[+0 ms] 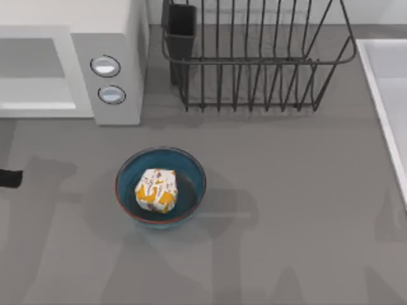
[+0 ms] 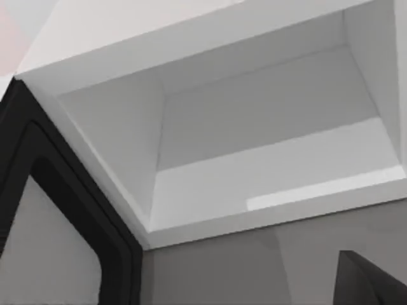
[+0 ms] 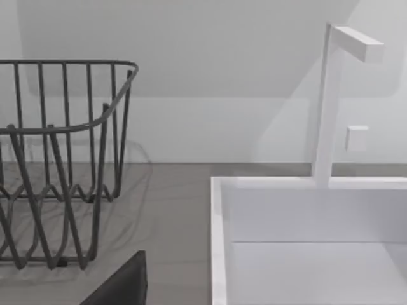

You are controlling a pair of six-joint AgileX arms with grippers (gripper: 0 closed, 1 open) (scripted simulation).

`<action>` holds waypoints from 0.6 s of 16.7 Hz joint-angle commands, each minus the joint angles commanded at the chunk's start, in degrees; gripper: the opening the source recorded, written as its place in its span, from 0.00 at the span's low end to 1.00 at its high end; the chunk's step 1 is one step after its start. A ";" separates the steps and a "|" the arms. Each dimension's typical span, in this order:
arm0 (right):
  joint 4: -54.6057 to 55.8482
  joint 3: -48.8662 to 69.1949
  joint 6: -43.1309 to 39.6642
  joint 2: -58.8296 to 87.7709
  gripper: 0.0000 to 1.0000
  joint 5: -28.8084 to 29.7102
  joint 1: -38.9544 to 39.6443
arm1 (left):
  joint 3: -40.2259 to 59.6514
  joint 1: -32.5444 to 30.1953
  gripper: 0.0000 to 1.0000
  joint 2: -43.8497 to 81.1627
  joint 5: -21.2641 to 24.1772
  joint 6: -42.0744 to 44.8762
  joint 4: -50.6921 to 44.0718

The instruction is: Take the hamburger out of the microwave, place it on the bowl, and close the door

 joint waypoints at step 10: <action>0.00 0.00 0.00 0.00 1.00 0.00 0.00 | 39.70 44.90 0.00 42.95 34.09 25.57 -29.82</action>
